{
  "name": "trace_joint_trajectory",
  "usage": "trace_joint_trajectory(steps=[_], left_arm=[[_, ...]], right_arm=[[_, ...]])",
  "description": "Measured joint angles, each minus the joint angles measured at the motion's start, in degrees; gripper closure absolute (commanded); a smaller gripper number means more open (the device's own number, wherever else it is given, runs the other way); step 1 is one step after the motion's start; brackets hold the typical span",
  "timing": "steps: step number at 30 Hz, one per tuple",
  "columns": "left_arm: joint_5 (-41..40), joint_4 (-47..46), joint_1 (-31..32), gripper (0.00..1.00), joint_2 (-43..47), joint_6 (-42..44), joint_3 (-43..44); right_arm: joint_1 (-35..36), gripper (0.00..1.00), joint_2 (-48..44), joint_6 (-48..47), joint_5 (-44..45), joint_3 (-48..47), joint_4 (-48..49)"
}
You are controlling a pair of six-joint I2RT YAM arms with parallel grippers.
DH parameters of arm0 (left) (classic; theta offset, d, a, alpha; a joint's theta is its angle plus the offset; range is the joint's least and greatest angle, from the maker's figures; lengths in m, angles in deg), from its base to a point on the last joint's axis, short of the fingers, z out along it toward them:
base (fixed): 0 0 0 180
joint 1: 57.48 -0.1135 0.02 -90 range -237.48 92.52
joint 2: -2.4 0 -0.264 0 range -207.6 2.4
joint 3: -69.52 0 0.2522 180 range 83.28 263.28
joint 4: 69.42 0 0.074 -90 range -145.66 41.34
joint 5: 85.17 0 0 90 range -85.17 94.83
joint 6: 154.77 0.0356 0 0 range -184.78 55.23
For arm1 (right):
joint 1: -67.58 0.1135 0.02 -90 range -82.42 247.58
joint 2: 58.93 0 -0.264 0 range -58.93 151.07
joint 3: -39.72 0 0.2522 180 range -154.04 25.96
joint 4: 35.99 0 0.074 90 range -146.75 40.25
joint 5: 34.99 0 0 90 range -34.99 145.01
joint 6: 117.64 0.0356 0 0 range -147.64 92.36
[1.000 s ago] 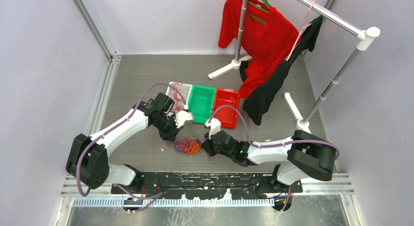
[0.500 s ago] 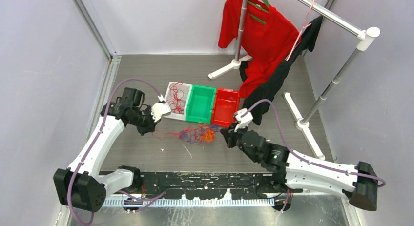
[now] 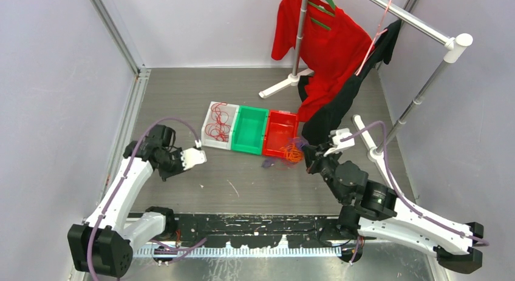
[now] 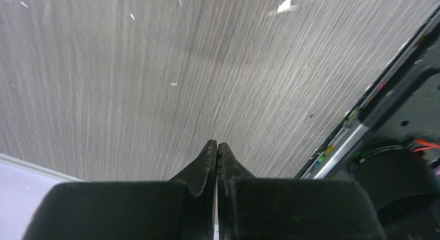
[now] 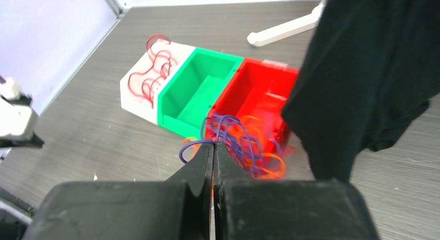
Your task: Untangle the cables
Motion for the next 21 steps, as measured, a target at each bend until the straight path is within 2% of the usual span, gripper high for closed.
trace_joint_trajectory(steps=[6,7,8,9,11,13,16,21], left_arm=[[-8.2,-4.7,-1.2,1.00,0.5,6.3,-8.9],[-8.2,-4.6,-1.3,0.97,0.5,6.2,-8.9],[-6.9,-4.1,-1.3,0.89,0.3,5.6,-7.8],[-5.4,-3.5,-1.4,0.75,0.1,4.8,-6.4],[-0.9,-2.1,-1.4,0.40,-0.9,2.3,-1.8],[5.2,-0.9,-1.4,0.26,-2.2,-1.5,4.2],[14.1,-0.6,-1.4,0.17,-3.1,-7.4,11.4],[25.5,0.3,0.2,0.16,-3.8,-15.8,19.1]], right_arm=[[-0.1,0.99,-5.7,-1.6,3.0,-3.0,-3.9],[-0.2,0.99,-6.4,-1.5,2.6,-3.4,-4.0],[-0.2,0.99,-6.6,-1.3,1.9,-3.7,-4.0],[-0.3,0.99,-6.4,-1.1,0.9,-3.9,-4.0],[-0.3,0.99,-4.9,-0.5,-1.9,-4.3,-4.0],[-0.3,0.99,-2.7,0.1,-5.5,-4.5,-3.5],[-0.3,0.99,1.9,1.3,-12.0,-5.5,-2.5],[-0.3,0.99,13.9,4.0,-24.7,-11.3,2.3]])
